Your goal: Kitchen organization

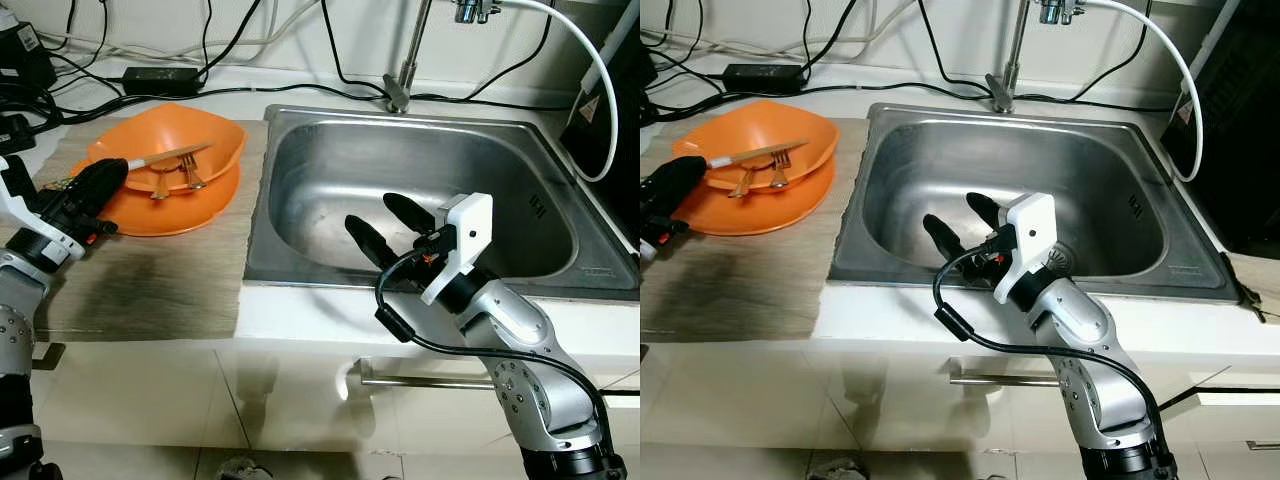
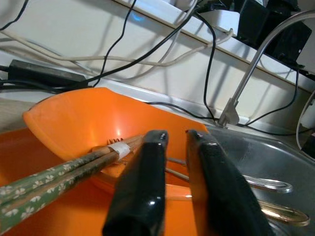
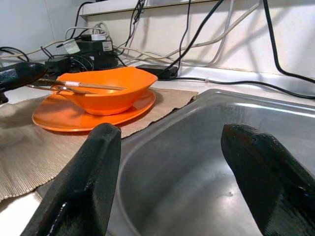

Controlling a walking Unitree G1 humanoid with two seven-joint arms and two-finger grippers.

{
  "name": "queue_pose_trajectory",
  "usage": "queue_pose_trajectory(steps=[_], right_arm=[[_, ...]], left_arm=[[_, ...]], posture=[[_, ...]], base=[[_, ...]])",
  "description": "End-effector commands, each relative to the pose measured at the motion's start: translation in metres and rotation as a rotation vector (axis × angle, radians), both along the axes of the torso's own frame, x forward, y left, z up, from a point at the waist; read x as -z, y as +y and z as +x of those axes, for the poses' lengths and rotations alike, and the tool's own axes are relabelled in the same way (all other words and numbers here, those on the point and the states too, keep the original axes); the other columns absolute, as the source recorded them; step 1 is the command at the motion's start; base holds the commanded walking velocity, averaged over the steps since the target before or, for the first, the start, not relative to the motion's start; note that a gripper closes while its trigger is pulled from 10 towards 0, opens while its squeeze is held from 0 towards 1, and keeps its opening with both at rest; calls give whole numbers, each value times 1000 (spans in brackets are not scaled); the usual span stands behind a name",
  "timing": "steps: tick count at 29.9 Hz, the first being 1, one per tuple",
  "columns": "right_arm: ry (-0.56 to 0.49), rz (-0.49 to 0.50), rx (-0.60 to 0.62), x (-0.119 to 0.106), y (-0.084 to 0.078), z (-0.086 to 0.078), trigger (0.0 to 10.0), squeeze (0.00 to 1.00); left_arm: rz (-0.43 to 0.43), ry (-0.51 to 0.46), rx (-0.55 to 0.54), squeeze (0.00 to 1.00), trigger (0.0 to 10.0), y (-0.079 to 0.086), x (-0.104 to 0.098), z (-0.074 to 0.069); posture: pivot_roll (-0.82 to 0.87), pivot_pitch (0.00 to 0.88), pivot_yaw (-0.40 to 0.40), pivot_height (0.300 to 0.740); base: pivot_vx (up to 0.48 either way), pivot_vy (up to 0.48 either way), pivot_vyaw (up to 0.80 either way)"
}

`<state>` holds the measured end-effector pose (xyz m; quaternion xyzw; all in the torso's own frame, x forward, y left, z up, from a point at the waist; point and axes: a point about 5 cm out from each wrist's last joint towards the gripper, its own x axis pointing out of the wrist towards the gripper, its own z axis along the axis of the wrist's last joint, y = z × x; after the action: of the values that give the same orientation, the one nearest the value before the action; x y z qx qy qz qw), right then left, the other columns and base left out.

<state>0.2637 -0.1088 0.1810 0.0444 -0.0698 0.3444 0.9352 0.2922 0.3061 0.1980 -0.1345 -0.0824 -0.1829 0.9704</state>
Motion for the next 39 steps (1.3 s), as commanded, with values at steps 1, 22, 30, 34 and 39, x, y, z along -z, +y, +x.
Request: queue_pose_trajectory(steps=[1,22,30,34,39], right_arm=[[-8,7,-3,-3,1,0,10000,0],[-66,-78,-50,-15,8,6,10000,0],[-77,-135,-48,-20,5,8,10000,0],[-52,-194,-52,-16,3,8,10000,0],[-59,-206,-16,-15,1,12,10000,0]], left_arm=[[-13,-4,6,0,0,2,-2,0],[610,1,65,1000,10000,-30,-94,66],[667,112,22,1000,10000,-38,-110,89],[736,185,101,1000,10000,-38,-113,92],[827,260,156,1000,10000,-37,-110,92]], posture=[[90,36,-16,740],[117,36,3,740],[94,40,23,740],[93,40,25,740],[98,31,20,740]], base=[[0,0,0],[0,0,0],[0,0,0],[0,0,0],[0,0,0]])
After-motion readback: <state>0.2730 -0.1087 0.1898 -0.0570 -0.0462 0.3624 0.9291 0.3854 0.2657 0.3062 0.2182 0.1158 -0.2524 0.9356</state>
